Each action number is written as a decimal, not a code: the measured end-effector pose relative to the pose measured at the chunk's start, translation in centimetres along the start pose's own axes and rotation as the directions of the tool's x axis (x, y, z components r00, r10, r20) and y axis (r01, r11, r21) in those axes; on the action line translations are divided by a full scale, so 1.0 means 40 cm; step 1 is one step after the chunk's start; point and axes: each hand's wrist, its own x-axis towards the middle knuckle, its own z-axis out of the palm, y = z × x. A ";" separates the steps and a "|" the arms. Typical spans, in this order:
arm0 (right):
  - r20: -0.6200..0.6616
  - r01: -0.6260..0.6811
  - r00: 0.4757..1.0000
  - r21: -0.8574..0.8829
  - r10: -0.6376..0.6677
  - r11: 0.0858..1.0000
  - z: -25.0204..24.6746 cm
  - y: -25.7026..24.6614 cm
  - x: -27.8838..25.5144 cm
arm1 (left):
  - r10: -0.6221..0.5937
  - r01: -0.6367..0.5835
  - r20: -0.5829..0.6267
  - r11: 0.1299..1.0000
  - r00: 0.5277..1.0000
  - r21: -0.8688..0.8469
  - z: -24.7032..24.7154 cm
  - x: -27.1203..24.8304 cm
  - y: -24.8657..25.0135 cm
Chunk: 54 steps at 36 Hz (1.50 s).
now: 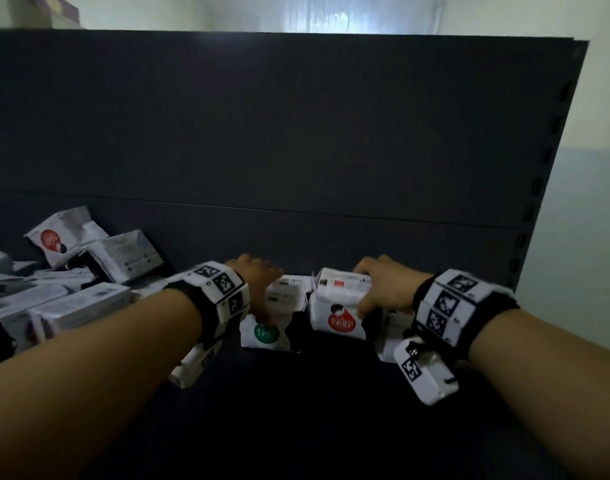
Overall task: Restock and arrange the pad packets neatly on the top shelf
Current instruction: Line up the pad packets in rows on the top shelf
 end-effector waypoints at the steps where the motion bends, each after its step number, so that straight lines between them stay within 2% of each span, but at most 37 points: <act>1: 0.018 -0.007 1.000 -0.011 0.007 1.000 0.013 -0.001 0.006 | 0.002 -0.002 0.024 1.000 1.000 0.018 0.012 0.002 -0.003; 8: 0.020 -0.074 0.996 -0.268 0.082 0.961 0.085 -0.013 0.034 | 0.007 -0.002 0.089 0.999 0.996 -0.054 0.058 0.017 -0.005; 17: 0.034 -0.139 0.986 -0.350 0.161 0.926 0.067 -0.050 0.032 | 0.010 -0.001 0.058 0.990 0.998 -0.142 0.060 0.009 -0.012; 21: 0.000 -0.060 0.998 -0.239 0.062 0.969 0.030 -0.110 0.032 | -0.007 0.008 0.007 0.984 1.000 -0.178 0.012 -0.031 -0.076; 24: -0.006 0.061 0.998 -0.160 -0.063 0.985 0.018 -0.193 0.034 | -0.112 0.101 -0.040 0.973 0.993 -0.207 -0.031 -0.094 -0.155; 28: 0.032 0.274 0.962 -0.095 -0.272 0.957 0.054 -0.335 0.038 | -0.237 0.211 -0.089 0.950 0.968 -0.230 -0.073 -0.195 -0.286; 31: 0.084 0.370 0.928 -0.082 -0.364 0.925 0.106 -0.445 0.046 | -0.350 0.298 -0.120 0.900 0.929 -0.318 -0.071 -0.265 -0.380; 35: 0.178 0.456 0.882 -0.078 -0.437 0.887 0.181 -0.576 0.066 | -0.447 0.392 -0.109 0.860 0.888 -0.327 -0.044 -0.333 -0.465; 39: 0.188 0.489 0.856 0.001 -0.481 0.872 0.250 -0.684 0.091 | -0.480 0.448 -0.052 0.848 0.876 -0.283 -0.009 -0.364 -0.520; 44: 0.207 0.515 0.842 -0.032 -0.499 0.856 0.324 -0.772 0.131 | -0.483 0.464 -0.017 0.849 0.875 -0.251 0.021 -0.375 -0.560; 46: 0.241 0.477 0.865 -0.117 -0.441 0.871 0.341 -0.779 0.139 | -0.471 0.459 0.013 0.855 0.882 -0.242 0.030 -0.371 -0.567; 48: 0.311 0.402 0.882 -0.103 -0.354 0.910 0.352 -0.771 0.152 | -0.452 0.445 0.015 0.870 0.892 -0.211 0.038 -0.365 -0.570; 52: 0.325 0.295 0.903 0.008 -0.281 0.956 0.323 -0.727 0.166 | -0.412 0.411 0.029 0.897 0.911 -0.164 0.056 -0.341 -0.565; 54: 0.337 0.228 0.900 0.176 -0.276 0.958 0.290 -0.688 0.170 | -0.390 0.392 0.041 0.908 0.920 -0.149 0.058 -0.326 -0.554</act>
